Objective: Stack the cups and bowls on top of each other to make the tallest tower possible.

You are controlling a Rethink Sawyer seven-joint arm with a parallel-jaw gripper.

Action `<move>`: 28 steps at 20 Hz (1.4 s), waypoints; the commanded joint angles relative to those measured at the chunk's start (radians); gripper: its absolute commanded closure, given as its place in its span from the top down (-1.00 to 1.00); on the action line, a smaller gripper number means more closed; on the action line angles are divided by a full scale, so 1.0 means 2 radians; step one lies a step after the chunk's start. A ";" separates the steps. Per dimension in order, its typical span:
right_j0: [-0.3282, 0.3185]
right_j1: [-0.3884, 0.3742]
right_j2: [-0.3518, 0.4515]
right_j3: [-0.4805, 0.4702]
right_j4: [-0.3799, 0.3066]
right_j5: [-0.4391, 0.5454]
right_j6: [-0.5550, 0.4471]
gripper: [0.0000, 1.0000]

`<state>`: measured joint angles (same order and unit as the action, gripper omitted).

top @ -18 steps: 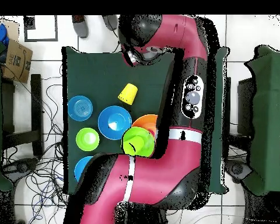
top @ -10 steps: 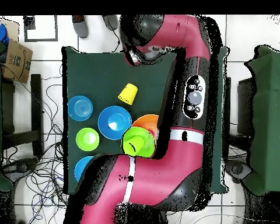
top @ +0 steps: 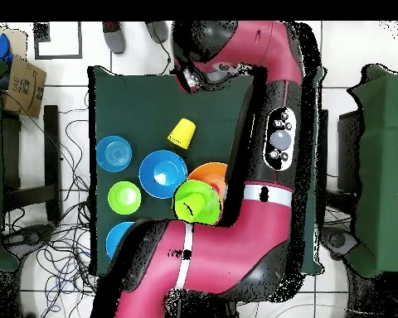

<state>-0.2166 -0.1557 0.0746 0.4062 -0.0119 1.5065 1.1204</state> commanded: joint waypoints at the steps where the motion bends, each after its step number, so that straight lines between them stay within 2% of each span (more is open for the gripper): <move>1: 0.004 -0.006 0.014 0.057 0.001 0.042 0.058 1.00; 3: 0.005 -0.006 0.015 0.059 0.004 0.046 0.058 1.00; 5: 0.009 -0.001 0.012 0.052 0.006 0.074 0.066 1.00; 11: 0.012 0.008 0.009 0.041 0.017 0.114 0.088 1.00; 14: 0.014 0.022 0.005 0.007 0.013 0.163 0.097 1.00; 21: 0.016 0.027 -0.018 -0.026 -0.003 0.224 0.114 1.00; 24: 0.016 0.038 -0.036 -0.062 -0.010 0.269 0.126 1.00; 28: 0.015 0.042 -0.058 -0.075 -0.009 0.291 0.134 1.00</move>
<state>-0.2018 -0.1159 -0.0211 0.3050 0.0217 1.9517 1.1541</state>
